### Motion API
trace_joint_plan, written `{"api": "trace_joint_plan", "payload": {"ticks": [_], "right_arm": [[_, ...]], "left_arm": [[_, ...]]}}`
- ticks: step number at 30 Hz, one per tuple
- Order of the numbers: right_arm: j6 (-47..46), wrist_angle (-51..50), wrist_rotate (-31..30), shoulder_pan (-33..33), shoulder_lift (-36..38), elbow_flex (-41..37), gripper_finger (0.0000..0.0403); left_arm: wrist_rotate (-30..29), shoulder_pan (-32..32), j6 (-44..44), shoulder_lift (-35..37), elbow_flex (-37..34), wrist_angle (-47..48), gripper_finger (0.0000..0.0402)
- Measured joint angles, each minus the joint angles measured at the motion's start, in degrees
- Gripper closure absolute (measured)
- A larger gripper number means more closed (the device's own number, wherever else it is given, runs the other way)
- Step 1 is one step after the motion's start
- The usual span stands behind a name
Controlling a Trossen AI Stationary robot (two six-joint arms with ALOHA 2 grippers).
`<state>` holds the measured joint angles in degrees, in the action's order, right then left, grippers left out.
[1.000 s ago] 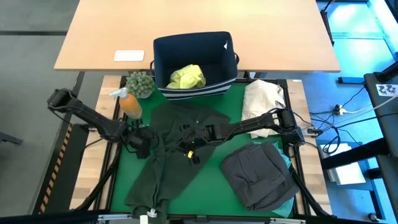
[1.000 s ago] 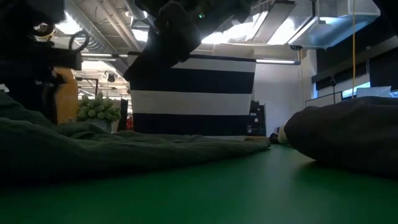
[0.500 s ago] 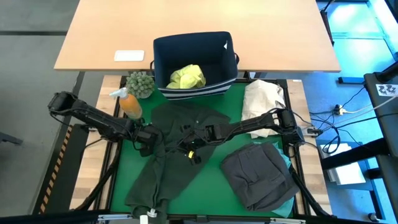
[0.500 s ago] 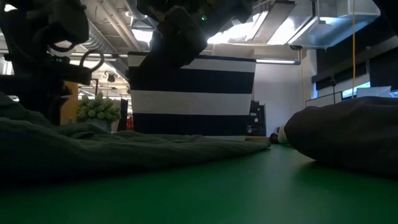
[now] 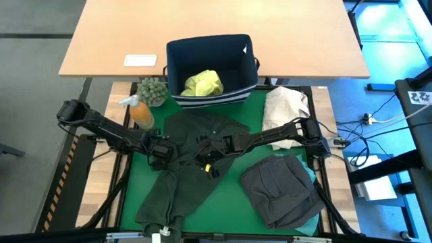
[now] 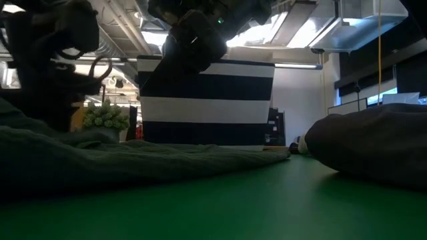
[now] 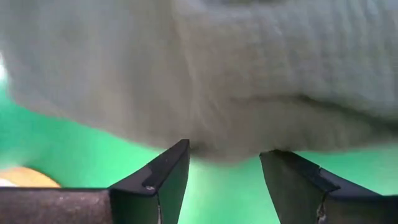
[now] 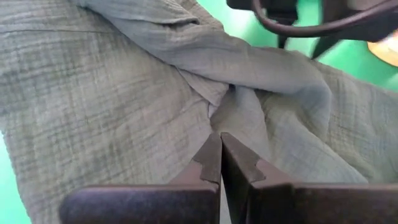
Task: Fold laundry
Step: Fold the green polo shirt
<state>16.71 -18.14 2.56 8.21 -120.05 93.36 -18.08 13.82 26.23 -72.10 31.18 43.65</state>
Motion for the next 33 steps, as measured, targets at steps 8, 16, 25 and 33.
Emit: {"api": "trace_joint_plan", "payload": {"ticks": [8, 16, 25, 33], "right_arm": [[0.2, -0.1, 0.1, 0.0, 0.0, 0.0, 0.0398], [0.2, -2.0, 0.1, 0.0, 0.0, 0.0, 0.0398], [-1.2, -8.1, -1.0, 0.0, 4.6, 0.0, 0.0398], [-2.0, -13.4, -3.7, 0.1, 8.2, 0.0, 0.0398]], "left_arm": [[-5.8, -2.9, -4.3, 0.0, 0.4, -1.3, 0.0209], [-6.7, -3.8, -8.6, 0.0, 0.4, -6.9, 0.0238], [-9.3, -3.8, -17.8, 0.0, 0.9, -20.3, 0.0351], [-5.4, -3.8, -21.6, 0.0, 4.5, -25.5, 0.0387]]}}
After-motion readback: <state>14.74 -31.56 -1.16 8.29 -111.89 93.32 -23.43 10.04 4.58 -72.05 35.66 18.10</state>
